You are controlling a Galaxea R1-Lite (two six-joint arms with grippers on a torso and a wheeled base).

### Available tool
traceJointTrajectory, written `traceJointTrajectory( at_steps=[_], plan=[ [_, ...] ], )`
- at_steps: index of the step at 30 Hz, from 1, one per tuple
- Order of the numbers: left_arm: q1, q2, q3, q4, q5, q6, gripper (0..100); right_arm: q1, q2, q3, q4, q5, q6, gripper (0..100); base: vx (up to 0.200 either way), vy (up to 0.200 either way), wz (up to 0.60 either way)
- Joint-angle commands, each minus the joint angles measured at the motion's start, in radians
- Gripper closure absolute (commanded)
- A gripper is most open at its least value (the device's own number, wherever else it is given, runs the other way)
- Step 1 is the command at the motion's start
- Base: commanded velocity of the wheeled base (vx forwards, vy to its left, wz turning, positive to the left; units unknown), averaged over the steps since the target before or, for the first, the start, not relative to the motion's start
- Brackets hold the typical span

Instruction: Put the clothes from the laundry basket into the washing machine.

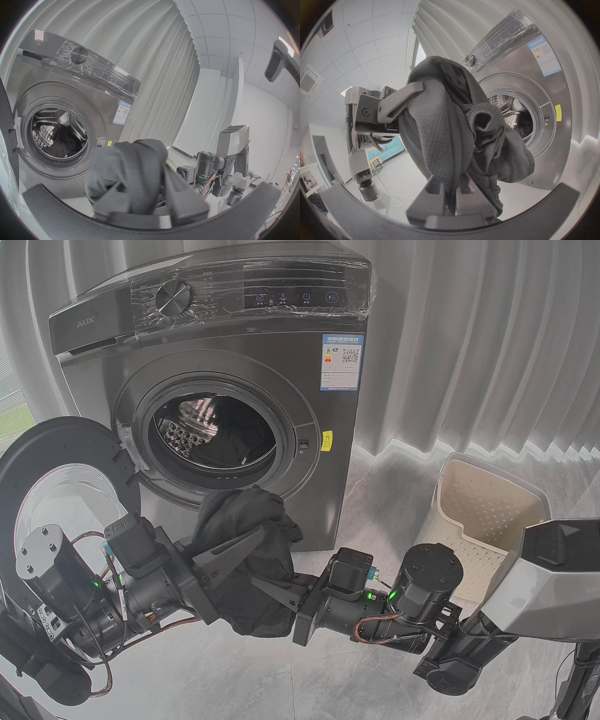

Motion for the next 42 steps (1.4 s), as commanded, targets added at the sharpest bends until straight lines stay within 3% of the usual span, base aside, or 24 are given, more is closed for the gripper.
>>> traceJointTrajectory(
  at_steps=[1,4,9,17,23,28,30,34,37,42],
  plan=[
    [0.006,-0.005,0.003,0.000,0.001,-0.009,0,0.001,-0.030,0.007,-0.001,-0.002,0.000,100,0.000,0.000,0.00],
    [0.013,-0.001,0.005,0.000,0.004,-0.015,0,0.001,-0.040,0.016,-0.001,-0.003,0.000,100,0.000,0.000,0.00],
    [0.093,-0.001,0.022,0.000,-0.003,-0.054,0,-0.001,-0.051,0.033,-0.001,-0.003,0.000,100,0.000,0.000,0.00],
    [0.139,-0.030,0.043,0.000,-0.016,-0.061,0,-0.004,-0.051,0.022,-0.001,-0.028,0.008,100,0.000,0.000,0.00],
    [0.141,-0.022,0.184,0.001,-0.146,-0.052,0,-0.002,-0.051,-0.009,-0.001,-0.032,0.015,100,0.000,0.000,0.00],
    [0.162,0.030,0.183,0.000,-0.174,-0.044,0,0.001,-0.053,-0.019,-0.001,-0.032,0.015,100,0.000,0.000,0.00],
    [0.185,0.062,0.180,0.000,-0.180,-0.024,0,0.002,-0.059,-0.018,-0.001,-0.032,0.015,100,0.000,0.000,0.00],
    [0.196,0.145,0.163,0.000,-0.207,0.061,0,0.001,-0.066,-0.018,-0.001,-0.031,0.026,100,0.000,0.000,0.00],
    [0.194,0.205,0.135,0.000,-0.218,0.108,0,0.013,-0.066,-0.019,-0.001,-0.031,0.034,100,0.000,0.000,0.00],
    [0.185,0.243,0.052,0.000,-0.223,0.109,0,0.021,-0.068,-0.019,-0.001,-0.032,0.037,100,0.000,0.000,0.00]
  ],
)
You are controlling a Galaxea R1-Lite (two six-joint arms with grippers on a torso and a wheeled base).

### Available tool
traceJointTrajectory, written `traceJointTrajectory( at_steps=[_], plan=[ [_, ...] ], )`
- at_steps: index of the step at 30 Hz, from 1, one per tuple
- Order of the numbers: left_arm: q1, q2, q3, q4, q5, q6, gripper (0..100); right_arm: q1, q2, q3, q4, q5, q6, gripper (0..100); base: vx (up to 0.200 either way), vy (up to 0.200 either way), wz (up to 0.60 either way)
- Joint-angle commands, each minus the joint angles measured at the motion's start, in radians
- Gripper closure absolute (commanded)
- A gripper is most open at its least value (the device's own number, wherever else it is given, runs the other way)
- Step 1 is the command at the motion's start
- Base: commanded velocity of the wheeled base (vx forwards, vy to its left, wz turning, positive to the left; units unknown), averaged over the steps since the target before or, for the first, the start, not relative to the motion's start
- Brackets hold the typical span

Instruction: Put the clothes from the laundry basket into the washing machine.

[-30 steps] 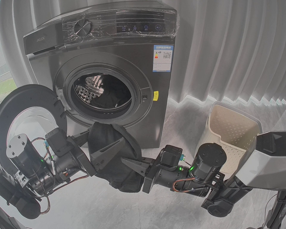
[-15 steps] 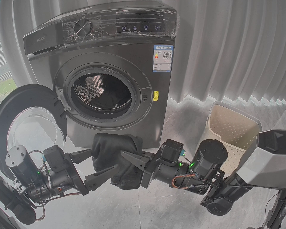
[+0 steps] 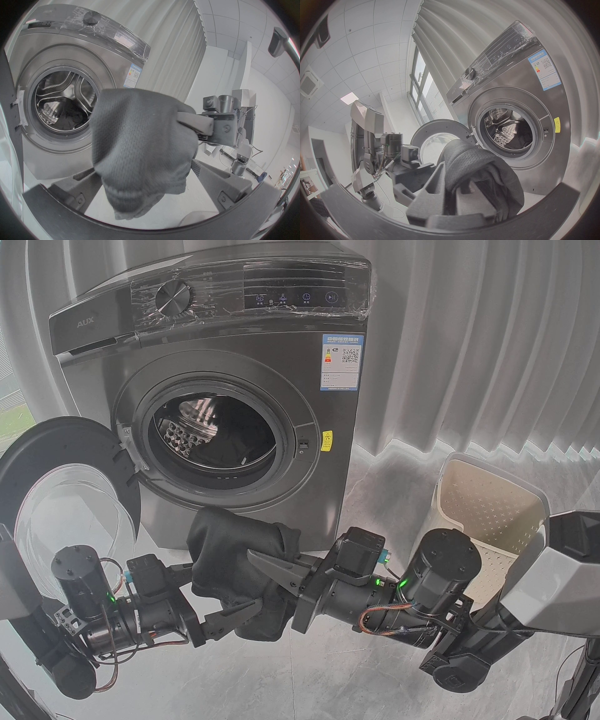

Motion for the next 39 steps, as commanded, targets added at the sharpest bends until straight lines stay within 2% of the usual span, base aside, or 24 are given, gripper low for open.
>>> traceJointTrajectory(
  at_steps=[1,9,10,18,19,20,21,22,28,33,39],
  plan=[
    [-0.007,0.081,-0.077,-0.001,-0.005,-0.001,0,0.010,-0.004,-0.001,-0.001,-0.001,0.005,100,0.000,0.000,0.00],
    [-0.020,0.106,-0.122,-0.002,-0.004,0.002,0,0.008,-0.003,-0.004,-0.001,-0.001,0.006,100,0.000,0.000,0.00],
    [-0.020,0.104,-0.134,-0.002,-0.004,0.001,100,0.006,-0.003,-0.005,-0.001,-0.001,0.006,100,0.000,0.000,0.00],
    [-0.010,0.095,-0.143,-0.004,-0.004,-0.001,100,-0.009,0.000,-0.019,-0.001,-0.008,0.014,100,0.000,0.000,0.00],
    [-0.010,0.089,-0.142,-0.004,-0.004,-0.001,100,-0.013,0.002,-0.022,-0.001,-0.034,0.017,100,0.000,0.000,0.00],
    [-0.010,0.089,-0.142,-0.004,-0.004,-0.001,100,-0.013,0.002,-0.022,-0.001,-0.034,0.017,100,0.000,0.000,0.00],
    [-0.009,0.072,-0.139,-0.004,-0.004,-0.001,100,-0.020,0.003,-0.033,-0.001,-0.077,0.029,100,0.000,0.000,0.00],
    [-0.009,0.060,-0.134,-0.004,-0.004,-0.001,100,-0.021,0.005,-0.038,-0.001,-0.091,0.036,100,0.000,0.000,0.00],
    [-0.015,0.012,-0.106,-0.004,-0.002,-0.004,100,-0.043,0.006,-0.042,-0.001,-0.109,0.040,100,0.000,0.000,0.00],
    [-0.009,0.008,-0.108,-0.004,-0.002,-0.002,100,-0.063,0.020,-0.041,-0.001,-0.152,0.040,100,0.000,0.000,0.00],
    [-0.001,0.008,-0.108,-0.004,-0.002,-0.002,100,-0.061,0.020,-0.038,0.001,-0.155,0.039,100,0.000,0.000,0.00]
  ],
)
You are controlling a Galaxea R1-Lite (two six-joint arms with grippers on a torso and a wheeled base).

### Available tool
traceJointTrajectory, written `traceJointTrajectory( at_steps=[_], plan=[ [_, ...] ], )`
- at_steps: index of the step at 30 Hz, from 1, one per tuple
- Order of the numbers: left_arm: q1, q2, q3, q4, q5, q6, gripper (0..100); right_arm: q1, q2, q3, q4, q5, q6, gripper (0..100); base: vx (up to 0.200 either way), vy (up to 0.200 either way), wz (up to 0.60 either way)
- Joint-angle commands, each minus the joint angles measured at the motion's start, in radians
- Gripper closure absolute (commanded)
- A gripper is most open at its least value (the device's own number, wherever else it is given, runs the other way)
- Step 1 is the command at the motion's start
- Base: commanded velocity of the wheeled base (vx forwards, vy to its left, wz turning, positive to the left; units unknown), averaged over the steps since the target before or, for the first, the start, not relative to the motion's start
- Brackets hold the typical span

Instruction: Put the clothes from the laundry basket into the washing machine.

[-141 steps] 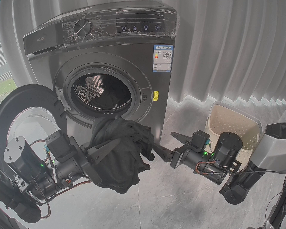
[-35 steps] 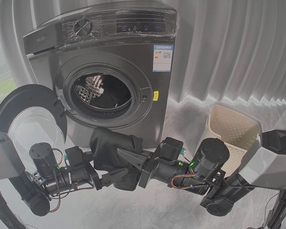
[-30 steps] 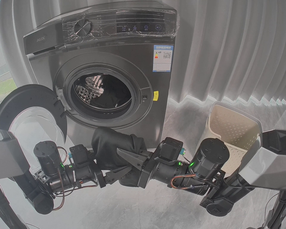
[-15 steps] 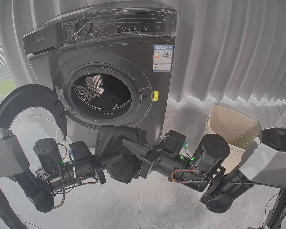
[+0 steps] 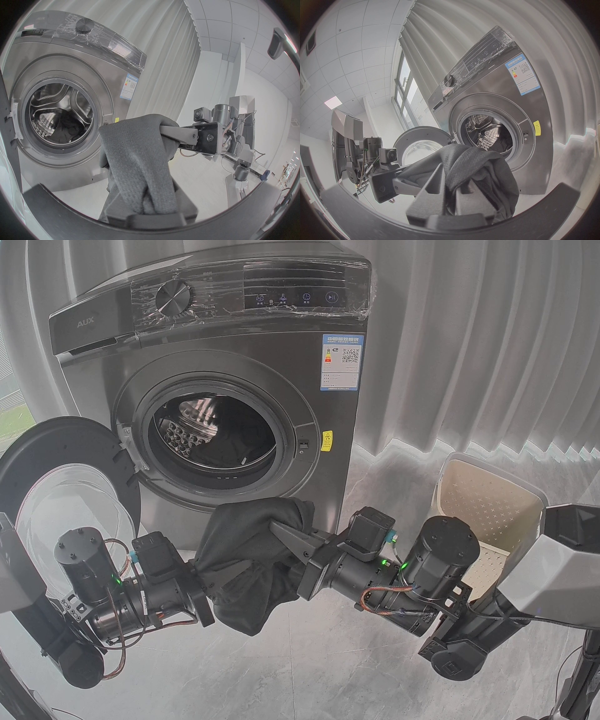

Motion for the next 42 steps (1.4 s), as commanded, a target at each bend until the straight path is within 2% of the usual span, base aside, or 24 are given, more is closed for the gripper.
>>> traceJointTrajectory(
  at_steps=[1,3,4,11,15,16,19,20,23,28,30,33,36,37,38,39,42],
  plan=[
    [0.005,-0.007,0.000,-0.004,0.000,0.000,100,0.001,0.005,0.002,0.000,-0.001,-0.001,100,0.000,0.000,0.00],
    [0.005,-0.007,0.000,-0.004,0.000,0.000,100,0.001,0.007,0.002,-0.001,-0.001,-0.001,100,0.000,0.000,0.00],
    [0.005,-0.007,0.000,-0.004,0.000,0.000,100,0.001,0.008,0.002,-0.001,0.000,-0.001,0,0.000,0.000,0.00],
    [0.011,-0.007,-0.001,-0.004,0.000,-0.002,100,-0.004,-0.039,0.036,-0.001,-0.004,0.001,0,0.000,0.000,0.00],
    [0.020,-0.007,-0.001,-0.004,0.000,-0.002,100,-0.082,-0.120,0.125,0.000,-0.001,-0.009,0,0.000,0.000,0.00],
    [0.022,-0.007,0.000,-0.004,0.000,-0.002,100,-0.121,-0.150,0.154,0.000,0.006,-0.012,0,0.000,0.000,0.00],
    [0.020,-0.007,0.000,-0.004,0.000,-0.002,100,-0.150,-0.188,0.185,0.000,0.013,-0.013,0,0.000,0.000,0.00],
    [0.020,-0.008,-0.001,-0.004,0.002,-0.002,100,-0.177,-0.232,0.212,0.000,0.036,-0.013,0,0.000,0.000,0.00],
    [0.020,-0.016,-0.001,-0.004,0.003,-0.002,100,-0.196,-0.285,0.229,0.000,0.051,-0.012,0,0.000,0.000,0.00],
    [0.022,-0.027,-0.003,-0.004,0.022,0.002,100,-0.213,-0.303,0.242,0.000,0.053,-0.015,0,0.000,0.000,0.00],
    [0.019,-0.031,-0.006,-0.004,0.055,0.000,100,-0.211,-0.306,0.249,0.000,0.057,-0.015,0,0.000,0.000,0.00],
    [0.019,-0.030,-0.007,-0.003,0.150,0.002,100,-0.204,-0.306,0.249,0.000,0.065,-0.015,0,0.000,0.000,0.00],
    [0.012,-0.025,-0.006,-0.001,0.322,0.006,100,-0.200,-0.303,0.252,0.000,0.065,-0.016,0,0.000,0.000,0.00],
    [0.012,-0.025,-0.010,-0.001,0.397,0.005,100,-0.200,-0.303,0.254,0.000,0.065,-0.016,0,0.000,0.000,0.00],
    [0.011,-0.025,-0.014,-0.001,0.437,0.000,100,-0.200,-0.303,0.255,0.000,0.065,-0.016,0,0.000,0.000,0.00],
    [0.011,-0.021,-0.033,-0.001,0.502,-0.003,100,-0.199,-0.305,0.260,0.000,0.065,-0.016,0,0.000,0.000,0.00],
    [0.017,-0.001,-0.075,-0.001,0.523,0.009,100,-0.197,-0.305,0.266,0.000,0.066,-0.016,0,0.000,0.000,0.00]
  ],
)
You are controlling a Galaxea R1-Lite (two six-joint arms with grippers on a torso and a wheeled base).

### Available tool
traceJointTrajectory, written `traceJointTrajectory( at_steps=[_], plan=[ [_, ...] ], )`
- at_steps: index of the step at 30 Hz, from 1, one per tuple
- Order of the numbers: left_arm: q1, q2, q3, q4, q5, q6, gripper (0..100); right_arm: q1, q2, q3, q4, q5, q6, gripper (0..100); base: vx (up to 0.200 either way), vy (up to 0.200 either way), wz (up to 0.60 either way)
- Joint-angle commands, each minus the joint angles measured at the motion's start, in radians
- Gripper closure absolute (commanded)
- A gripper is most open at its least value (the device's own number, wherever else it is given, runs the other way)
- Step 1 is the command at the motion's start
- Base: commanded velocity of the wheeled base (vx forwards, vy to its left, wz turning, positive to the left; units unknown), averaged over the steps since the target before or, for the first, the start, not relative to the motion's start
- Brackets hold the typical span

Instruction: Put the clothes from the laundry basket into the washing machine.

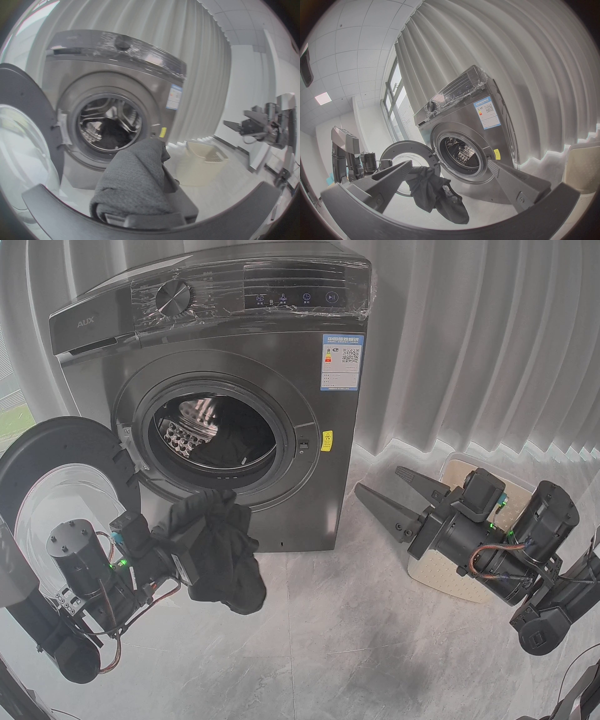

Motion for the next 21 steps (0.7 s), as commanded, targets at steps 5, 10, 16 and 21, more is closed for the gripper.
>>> traceJointTrajectory(
  at_steps=[5,10,16,21],
  plan=[
    [-0.003,0.023,-0.033,-0.003,0.072,0.016,100,0.023,-0.001,0.013,0.000,0.002,0.000,0,0.000,0.000,0.00],
    [-0.001,0.020,-0.030,-0.001,0.066,0.008,100,0.025,-0.001,0.013,0.000,0.001,0.000,0,0.120,0.000,0.00],
    [-0.014,0.029,-0.045,-0.001,0.067,0.027,100,0.037,-0.004,0.018,0.000,0.002,-0.034,0,0.100,0.100,0.00],
    [-0.017,0.038,-0.052,-0.001,0.071,0.047,100,0.048,0.014,0.012,0.004,0.025,-0.086,0,0.000,0.000,0.00]
  ],
)
